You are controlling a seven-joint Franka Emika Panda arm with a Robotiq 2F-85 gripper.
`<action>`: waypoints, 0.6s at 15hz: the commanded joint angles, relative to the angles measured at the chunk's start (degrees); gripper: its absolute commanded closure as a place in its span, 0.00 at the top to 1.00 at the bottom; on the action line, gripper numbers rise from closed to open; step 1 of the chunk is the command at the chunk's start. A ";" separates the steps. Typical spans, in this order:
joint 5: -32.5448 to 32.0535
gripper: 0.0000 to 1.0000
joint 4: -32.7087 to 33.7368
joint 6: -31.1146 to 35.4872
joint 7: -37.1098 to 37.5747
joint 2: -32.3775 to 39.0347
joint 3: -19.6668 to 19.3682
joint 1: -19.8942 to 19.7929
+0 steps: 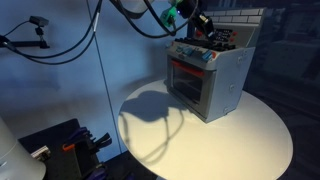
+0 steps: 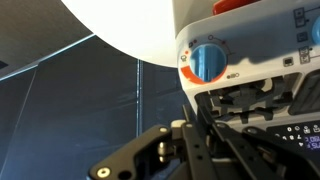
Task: Turn the right knob anticlockwise
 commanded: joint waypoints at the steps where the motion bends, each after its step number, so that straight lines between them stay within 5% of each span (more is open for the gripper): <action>1: 2.64 0.40 -1.82 -2.81 -3.52 -3.12 0.28 0.42; 9: 21.41 0.99 -4.88 -14.12 -20.78 -9.16 6.63 -3.05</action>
